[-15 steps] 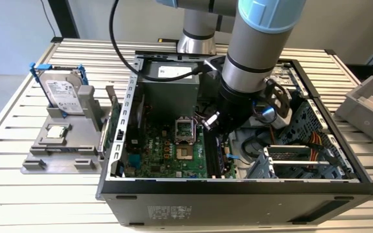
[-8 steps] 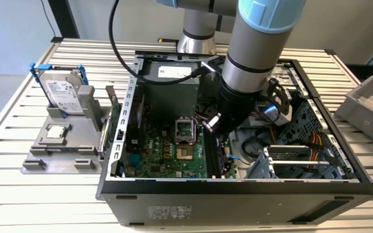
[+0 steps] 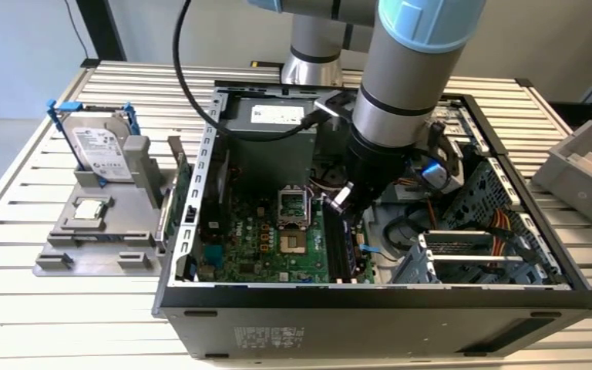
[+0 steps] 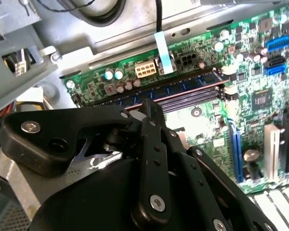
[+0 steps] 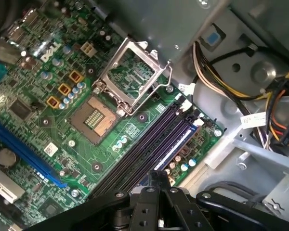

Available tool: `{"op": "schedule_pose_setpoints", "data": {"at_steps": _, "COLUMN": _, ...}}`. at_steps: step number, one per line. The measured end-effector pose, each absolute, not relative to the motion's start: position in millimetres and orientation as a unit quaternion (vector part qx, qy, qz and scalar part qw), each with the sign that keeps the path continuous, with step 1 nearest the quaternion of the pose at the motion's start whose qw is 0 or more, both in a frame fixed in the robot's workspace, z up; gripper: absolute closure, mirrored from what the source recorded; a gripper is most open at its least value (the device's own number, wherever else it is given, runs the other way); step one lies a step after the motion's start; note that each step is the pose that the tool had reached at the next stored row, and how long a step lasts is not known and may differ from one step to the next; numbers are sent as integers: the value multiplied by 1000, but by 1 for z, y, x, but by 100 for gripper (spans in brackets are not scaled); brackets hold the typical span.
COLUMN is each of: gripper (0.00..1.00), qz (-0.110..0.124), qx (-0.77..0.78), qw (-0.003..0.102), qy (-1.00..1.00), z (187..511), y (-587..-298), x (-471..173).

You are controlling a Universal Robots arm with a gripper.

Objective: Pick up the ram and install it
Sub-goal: 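Press down the ram until it locks into place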

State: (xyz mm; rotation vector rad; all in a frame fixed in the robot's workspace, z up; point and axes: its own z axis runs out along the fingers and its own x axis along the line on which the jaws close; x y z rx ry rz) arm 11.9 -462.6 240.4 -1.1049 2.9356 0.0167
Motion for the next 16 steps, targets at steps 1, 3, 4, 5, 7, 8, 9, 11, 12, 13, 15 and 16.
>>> {"op": "schedule_pose_setpoints", "data": {"at_steps": 1, "gripper": 100, "qz": 5, "qx": -359, "qw": 2, "qy": 933, "z": 240, "y": -463, "x": 12}}
{"op": "schedule_pose_setpoints", "data": {"at_steps": 3, "gripper": 100, "qz": 5, "qx": -370, "qw": 2, "qy": 929, "z": 240, "y": -462, "x": 12}}
{"op": "schedule_pose_setpoints", "data": {"at_steps": 4, "gripper": 100, "qz": 5, "qx": -374, "qw": 2, "qy": 927, "z": 240, "y": -462, "x": 12}}
{"op": "schedule_pose_setpoints", "data": {"at_steps": 5, "gripper": 100, "qz": 5, "qx": -379, "qw": 2, "qy": 926, "z": 240, "y": -462, "x": 12}}
{"op": "schedule_pose_setpoints", "data": {"at_steps": 7, "gripper": 100, "qz": 5, "qx": -387, "qw": 2, "qy": 922, "z": 240, "y": -462, "x": 12}}
{"op": "schedule_pose_setpoints", "data": {"at_steps": 8, "gripper": 100, "qz": 5, "qx": -392, "qw": 2, "qy": 920, "z": 240, "y": -462, "x": 12}}
{"op": "schedule_pose_setpoints", "data": {"at_steps": 9, "gripper": 100, "qz": 5, "qx": -396, "qw": 2, "qy": 918, "z": 240, "y": -462, "x": 12}}
{"op": "schedule_pose_setpoints", "data": {"at_steps": 11, "gripper": 100, "qz": 5, "qx": -403, "qw": 2, "qy": 915, "z": 241, "y": -461, "x": 12}}
{"op": "schedule_pose_setpoints", "data": {"at_steps": 12, "gripper": 100, "qz": 5, "qx": -406, "qw": 2, "qy": 914, "z": 241, "y": -461, "x": 12}}
{"op": "schedule_pose_setpoints", "data": {"at_steps": 13, "gripper": 100, "qz": 6, "qx": -411, "qw": 2, "qy": 912, "z": 241, "y": -461, "x": 12}}
{"op": "schedule_pose_setpoints", "data": {"at_steps": 15, "gripper": 100, "qz": 6, "qx": -423, "qw": 2, "qy": 906, "z": 241, "y": -461, "x": 12}}
{"op": "schedule_pose_setpoints", "data": {"at_steps": 16, "gripper": 100, "qz": 5, "qx": -430, "qw": 2, "qy": 903, "z": 241, "y": -462, "x": 12}}
